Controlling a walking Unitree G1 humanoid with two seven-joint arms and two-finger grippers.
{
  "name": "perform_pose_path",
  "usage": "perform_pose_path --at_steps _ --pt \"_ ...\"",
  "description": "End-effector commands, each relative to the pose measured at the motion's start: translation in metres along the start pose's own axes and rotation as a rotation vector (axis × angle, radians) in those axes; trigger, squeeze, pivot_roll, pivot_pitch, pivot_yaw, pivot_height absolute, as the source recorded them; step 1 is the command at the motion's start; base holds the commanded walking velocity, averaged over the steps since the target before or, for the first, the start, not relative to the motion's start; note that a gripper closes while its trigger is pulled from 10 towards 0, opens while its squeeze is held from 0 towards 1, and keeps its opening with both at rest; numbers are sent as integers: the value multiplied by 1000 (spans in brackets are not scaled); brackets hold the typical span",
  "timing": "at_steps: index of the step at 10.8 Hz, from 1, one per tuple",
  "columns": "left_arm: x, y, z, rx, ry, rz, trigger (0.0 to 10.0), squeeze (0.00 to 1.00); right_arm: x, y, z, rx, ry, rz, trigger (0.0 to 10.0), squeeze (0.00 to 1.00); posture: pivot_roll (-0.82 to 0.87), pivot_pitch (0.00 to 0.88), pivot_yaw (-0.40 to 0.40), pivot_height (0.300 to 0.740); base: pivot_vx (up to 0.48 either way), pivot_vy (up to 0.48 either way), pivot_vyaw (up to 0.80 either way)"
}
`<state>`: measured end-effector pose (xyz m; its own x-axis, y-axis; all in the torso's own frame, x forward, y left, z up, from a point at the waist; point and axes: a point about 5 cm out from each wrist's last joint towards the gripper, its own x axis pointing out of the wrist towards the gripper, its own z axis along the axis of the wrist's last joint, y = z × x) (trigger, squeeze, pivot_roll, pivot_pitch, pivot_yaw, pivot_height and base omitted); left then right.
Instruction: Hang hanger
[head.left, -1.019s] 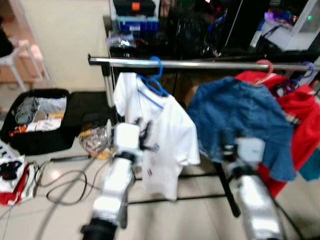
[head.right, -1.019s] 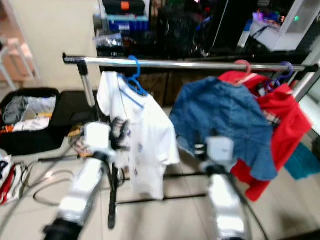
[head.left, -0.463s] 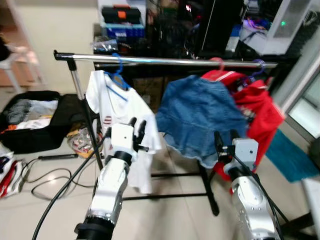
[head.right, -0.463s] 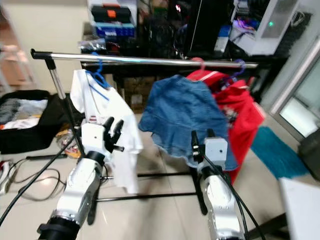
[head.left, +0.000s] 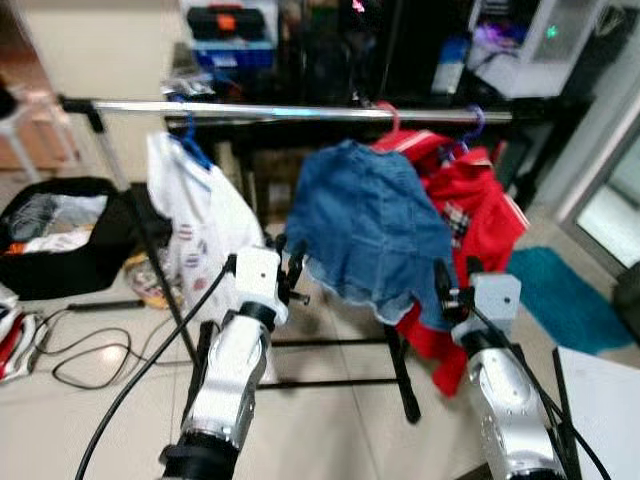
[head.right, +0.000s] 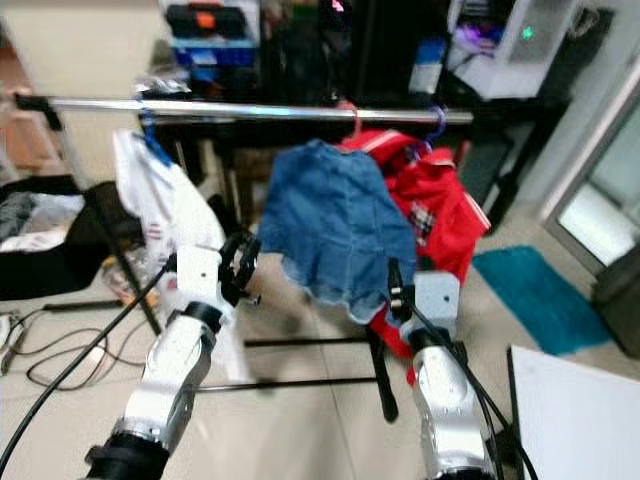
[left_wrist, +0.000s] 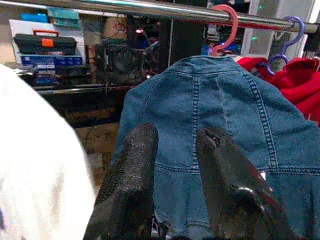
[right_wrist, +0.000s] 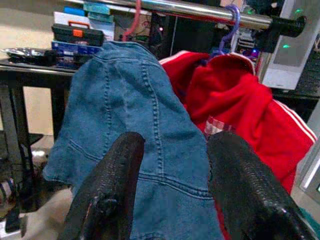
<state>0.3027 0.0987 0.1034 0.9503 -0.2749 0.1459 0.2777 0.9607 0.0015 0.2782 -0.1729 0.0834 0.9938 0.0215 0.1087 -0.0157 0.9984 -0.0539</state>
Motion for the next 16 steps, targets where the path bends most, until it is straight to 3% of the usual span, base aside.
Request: perform_pose_path --at_steps 1,7,16 --pt "1 1 2 1 -12 6 10000 0 2 -1 3 -7 -13 -3 10000 0 108 19 -44 740 0 0 0" --pt "1 3 3 -15 -22 23 10000 0 5 4 5 13 -24 1 10000 0 119 30 -48 740 0 0 0" --pt "2 3 3 -18 -22 31 10000 0 8 7 5 17 -22 4 10000 0 124 32 -51 740 349 0 0"
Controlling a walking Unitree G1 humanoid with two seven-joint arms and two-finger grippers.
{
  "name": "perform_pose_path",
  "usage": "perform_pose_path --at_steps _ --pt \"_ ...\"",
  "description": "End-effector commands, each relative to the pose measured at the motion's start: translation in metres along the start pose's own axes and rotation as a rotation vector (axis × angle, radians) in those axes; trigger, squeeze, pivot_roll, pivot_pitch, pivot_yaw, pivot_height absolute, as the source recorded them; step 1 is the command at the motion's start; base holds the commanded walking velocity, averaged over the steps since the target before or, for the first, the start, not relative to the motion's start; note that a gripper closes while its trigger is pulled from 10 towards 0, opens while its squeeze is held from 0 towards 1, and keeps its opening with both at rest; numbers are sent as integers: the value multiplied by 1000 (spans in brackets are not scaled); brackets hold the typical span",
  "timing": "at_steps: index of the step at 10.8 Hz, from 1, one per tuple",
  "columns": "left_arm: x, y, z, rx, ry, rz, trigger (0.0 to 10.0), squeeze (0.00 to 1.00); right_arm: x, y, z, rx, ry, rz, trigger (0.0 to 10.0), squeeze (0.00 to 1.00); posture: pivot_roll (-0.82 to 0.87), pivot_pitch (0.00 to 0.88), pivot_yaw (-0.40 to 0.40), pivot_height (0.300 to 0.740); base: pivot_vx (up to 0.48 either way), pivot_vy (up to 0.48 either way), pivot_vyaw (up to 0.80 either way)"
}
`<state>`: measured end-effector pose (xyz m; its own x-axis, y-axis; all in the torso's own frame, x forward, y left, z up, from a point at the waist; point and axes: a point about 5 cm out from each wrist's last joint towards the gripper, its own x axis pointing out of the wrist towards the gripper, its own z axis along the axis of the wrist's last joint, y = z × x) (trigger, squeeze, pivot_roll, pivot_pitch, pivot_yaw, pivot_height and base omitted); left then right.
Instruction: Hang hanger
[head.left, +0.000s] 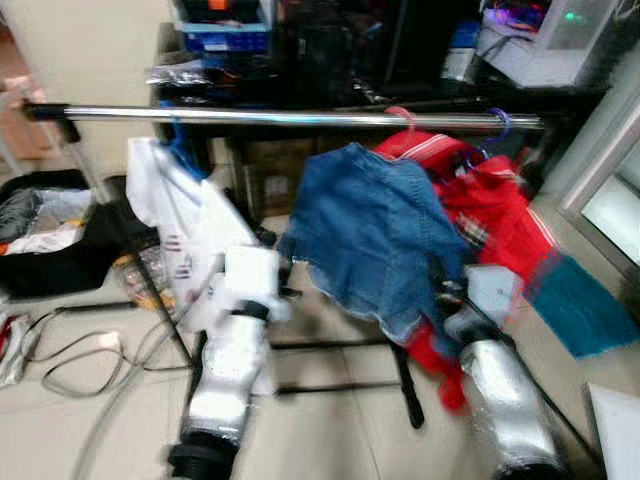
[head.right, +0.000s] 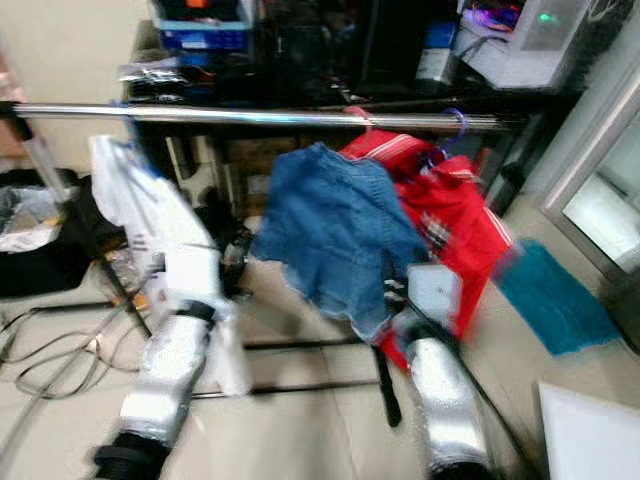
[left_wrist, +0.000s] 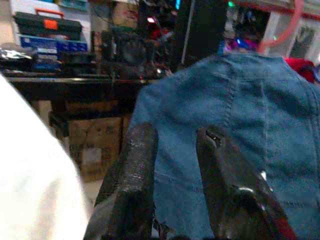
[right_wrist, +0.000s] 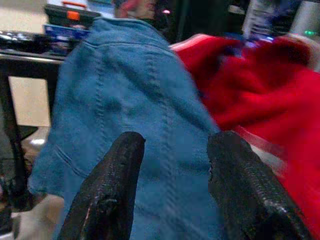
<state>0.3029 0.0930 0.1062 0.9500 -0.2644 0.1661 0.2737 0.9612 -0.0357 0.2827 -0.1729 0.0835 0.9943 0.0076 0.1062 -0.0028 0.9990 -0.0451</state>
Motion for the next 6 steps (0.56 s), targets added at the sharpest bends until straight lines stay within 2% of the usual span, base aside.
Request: perform_pose_path --at_steps 1,4,6 --pt "0 9 1 20 0 20 10000 0 3 7 5 10 -26 16 10000 0 124 33 -51 740 375 0 0" --pt "0 9 0 21 3 17 10000 0 4 8 5 13 -28 13 10000 0 124 31 -51 740 377 0 0" --pt "0 9 -1 24 9 13 10000 0 5 8 6 14 -33 7 10000 0 125 29 -49 740 281 0 0"
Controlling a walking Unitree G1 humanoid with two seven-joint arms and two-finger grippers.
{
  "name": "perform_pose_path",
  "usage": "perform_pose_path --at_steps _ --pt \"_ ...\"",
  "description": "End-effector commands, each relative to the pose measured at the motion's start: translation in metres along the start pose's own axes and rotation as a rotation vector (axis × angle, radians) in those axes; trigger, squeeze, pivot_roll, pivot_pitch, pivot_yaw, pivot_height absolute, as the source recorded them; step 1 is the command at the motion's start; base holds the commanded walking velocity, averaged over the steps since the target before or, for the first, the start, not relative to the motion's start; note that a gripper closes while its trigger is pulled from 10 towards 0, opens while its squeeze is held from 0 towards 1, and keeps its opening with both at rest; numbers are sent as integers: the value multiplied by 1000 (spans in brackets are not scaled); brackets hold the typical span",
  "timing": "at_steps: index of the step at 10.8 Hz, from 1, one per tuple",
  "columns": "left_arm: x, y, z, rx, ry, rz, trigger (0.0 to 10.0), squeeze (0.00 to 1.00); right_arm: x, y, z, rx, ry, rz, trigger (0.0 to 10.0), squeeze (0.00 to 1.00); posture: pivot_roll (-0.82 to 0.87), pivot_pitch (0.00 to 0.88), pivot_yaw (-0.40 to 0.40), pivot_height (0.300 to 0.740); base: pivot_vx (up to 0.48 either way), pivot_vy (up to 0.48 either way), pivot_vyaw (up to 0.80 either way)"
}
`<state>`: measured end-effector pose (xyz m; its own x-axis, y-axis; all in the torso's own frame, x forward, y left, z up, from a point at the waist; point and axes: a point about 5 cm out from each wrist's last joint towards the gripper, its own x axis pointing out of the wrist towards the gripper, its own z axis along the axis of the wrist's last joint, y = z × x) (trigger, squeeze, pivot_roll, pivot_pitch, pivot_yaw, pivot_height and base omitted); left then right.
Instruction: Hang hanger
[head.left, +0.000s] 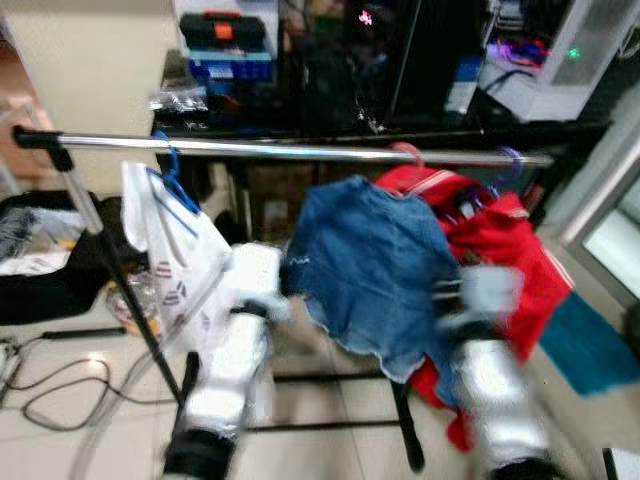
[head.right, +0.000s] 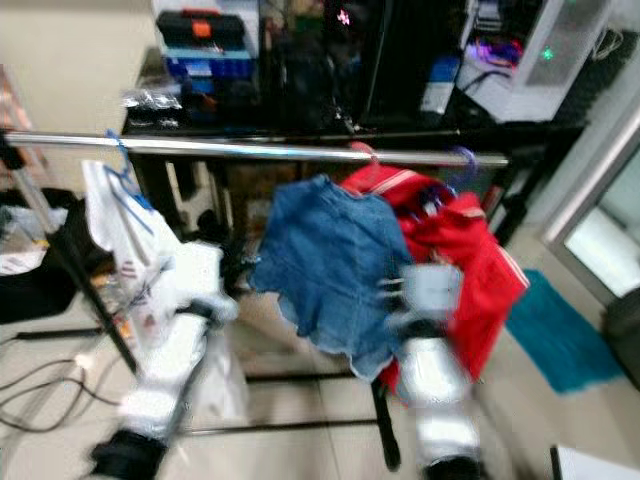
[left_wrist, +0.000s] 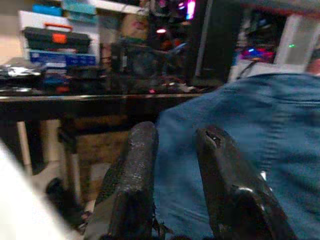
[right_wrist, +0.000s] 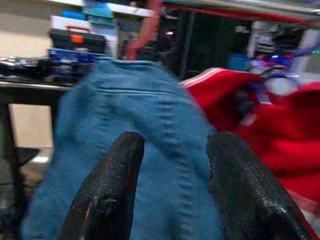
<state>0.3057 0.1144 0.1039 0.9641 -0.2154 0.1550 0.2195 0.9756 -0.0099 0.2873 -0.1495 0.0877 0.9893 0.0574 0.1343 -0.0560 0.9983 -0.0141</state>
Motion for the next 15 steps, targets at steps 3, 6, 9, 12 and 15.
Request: perform_pose_path --at_steps 3,6,9,12,15 --pt "1 -23 1 5 -9 -125 10000 0 5 -20 17 -63 -81 -91 10000 0 128 29 -46 740 0 0 0" --pt "-1 -35 4 154 -38 -308 10000 0 29 -34 56 -260 -222 -189 10000 0 131 31 -50 740 0 0 0" --pt "-2 -35 6 173 -60 -334 10000 0 67 -50 61 -349 -65 -270 10000 0 142 43 -56 740 0 0 0" --pt "-3 -38 5 172 -61 -346 10000 0 87 -34 60 -372 3 -245 10000 0 150 45 -63 740 0 0 0" --pt "-5 -39 5 170 -63 -344 10000 0 94 -41 65 -428 16 -365 10000 0 157 46 -73 740 0 0 0"
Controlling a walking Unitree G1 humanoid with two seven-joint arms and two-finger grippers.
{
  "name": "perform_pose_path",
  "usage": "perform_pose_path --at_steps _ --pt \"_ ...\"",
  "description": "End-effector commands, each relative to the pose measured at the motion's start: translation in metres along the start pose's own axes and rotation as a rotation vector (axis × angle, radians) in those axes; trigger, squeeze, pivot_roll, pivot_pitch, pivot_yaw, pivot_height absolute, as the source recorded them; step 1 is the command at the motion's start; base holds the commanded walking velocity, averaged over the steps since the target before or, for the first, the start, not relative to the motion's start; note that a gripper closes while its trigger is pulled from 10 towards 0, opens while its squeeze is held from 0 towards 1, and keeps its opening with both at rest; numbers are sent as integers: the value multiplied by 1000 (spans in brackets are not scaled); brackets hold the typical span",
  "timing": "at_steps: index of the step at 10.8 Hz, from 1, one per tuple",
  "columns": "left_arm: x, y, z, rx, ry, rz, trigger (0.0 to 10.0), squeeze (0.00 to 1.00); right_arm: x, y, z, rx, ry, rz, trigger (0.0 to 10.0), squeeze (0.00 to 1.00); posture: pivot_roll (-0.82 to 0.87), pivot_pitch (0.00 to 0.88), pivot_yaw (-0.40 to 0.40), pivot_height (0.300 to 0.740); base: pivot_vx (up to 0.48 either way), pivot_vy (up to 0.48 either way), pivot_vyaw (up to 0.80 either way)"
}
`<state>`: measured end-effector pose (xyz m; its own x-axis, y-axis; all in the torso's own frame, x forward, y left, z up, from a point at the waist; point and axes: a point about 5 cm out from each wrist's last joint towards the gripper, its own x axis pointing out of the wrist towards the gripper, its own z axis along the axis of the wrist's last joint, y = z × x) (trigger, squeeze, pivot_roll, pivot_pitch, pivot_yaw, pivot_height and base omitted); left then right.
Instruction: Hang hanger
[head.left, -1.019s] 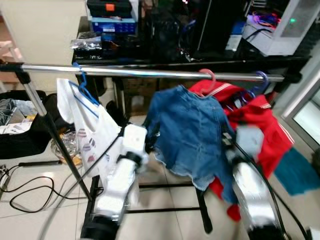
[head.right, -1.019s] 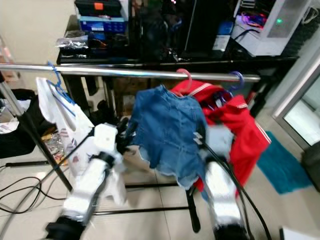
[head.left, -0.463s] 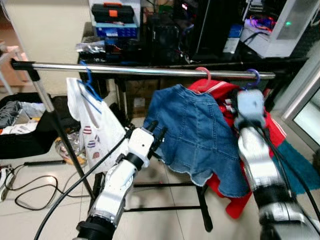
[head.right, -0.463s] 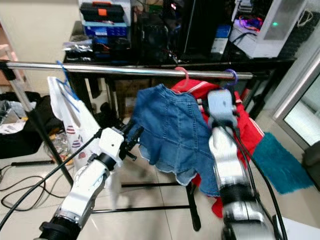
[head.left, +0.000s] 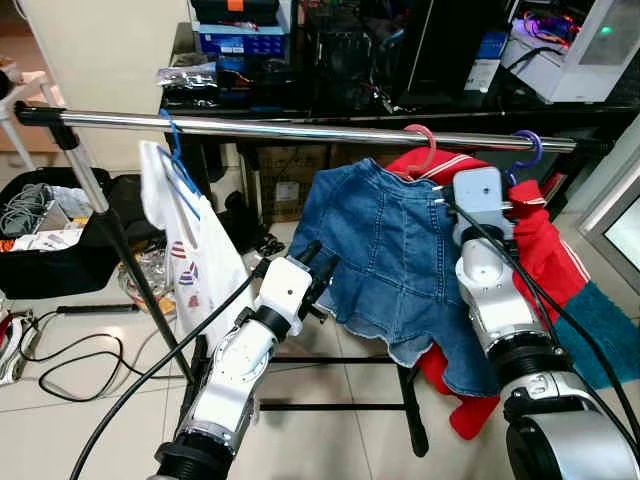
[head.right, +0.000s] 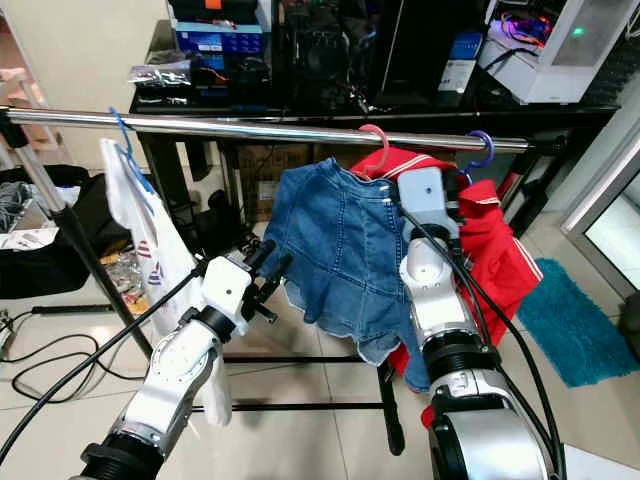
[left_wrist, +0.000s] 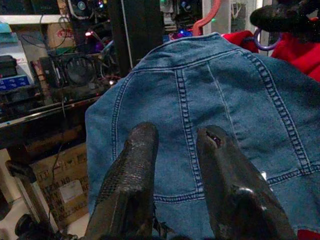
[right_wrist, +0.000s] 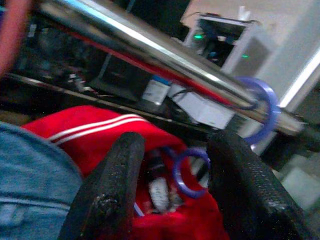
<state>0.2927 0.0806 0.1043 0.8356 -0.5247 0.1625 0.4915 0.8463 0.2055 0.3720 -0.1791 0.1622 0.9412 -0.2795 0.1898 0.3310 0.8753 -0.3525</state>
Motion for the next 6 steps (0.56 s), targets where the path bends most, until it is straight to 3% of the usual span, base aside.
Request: perform_pose_path --at_steps 1,3,6 --pt "1 -3 5 8 -27 -4 10000 0 4 -10 4 -15 -17 -52 10000 0 158 46 -74 740 0 0 0" --pt "2 -5 4 5 -25 -6 10000 0 1 -13 -2 -43 -5 -91 10000 0 154 46 -75 740 0 0 0" --pt "4 -7 4 7 -24 -22 10000 0 0 -8 -19 -62 121 -64 10000 0 152 42 -73 740 0 0 0"
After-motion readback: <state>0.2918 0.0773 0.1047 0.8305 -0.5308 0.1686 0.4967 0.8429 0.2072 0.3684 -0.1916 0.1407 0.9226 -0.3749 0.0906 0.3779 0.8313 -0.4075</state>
